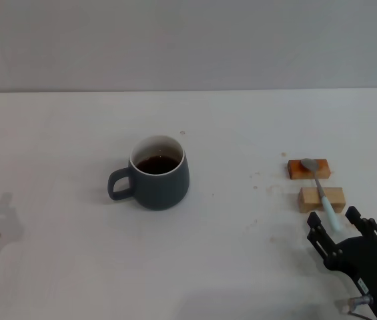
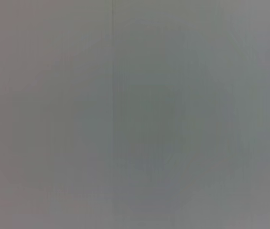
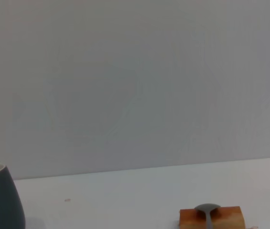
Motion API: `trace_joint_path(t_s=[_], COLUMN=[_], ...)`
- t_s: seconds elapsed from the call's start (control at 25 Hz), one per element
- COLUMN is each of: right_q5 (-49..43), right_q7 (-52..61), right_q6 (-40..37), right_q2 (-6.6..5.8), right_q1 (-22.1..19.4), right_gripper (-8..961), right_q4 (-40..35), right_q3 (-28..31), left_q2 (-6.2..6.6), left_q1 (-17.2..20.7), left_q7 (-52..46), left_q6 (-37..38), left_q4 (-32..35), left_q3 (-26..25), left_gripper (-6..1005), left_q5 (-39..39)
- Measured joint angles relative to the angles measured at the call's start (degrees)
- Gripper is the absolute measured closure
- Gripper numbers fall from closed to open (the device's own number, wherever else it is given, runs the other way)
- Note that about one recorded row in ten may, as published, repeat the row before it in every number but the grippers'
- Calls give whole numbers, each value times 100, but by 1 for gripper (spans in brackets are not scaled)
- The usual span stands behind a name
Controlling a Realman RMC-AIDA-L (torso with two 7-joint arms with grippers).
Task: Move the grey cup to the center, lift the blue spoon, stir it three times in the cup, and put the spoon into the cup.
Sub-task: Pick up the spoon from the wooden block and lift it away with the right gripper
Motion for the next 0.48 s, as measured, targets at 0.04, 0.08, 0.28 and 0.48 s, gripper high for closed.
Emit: trace_joint_path(t_s=[0.04, 0.08, 0.28, 0.48], right_q5=[0, 0, 0, 0], right_q7=[0, 0, 0, 0], right_q6=[-1, 0, -1, -1], right_q2=[0, 0, 0, 0], right_q1=[0, -2, -6, 0], right_gripper=[215, 215, 216, 232], right_q4=[0, 0, 0, 8], right_q3=[-3, -2, -7, -19], left_q2=[0, 0, 0, 0], left_q1=[0, 0, 0, 0], left_q7=[0, 0, 0, 0], left_q6=[0, 0, 0, 0], left_q4=[0, -5, -8, -7], left_q3=[0, 0, 0, 0], left_gripper=[1001, 1001, 1001, 1001], left_q5=[0, 0, 0, 0])
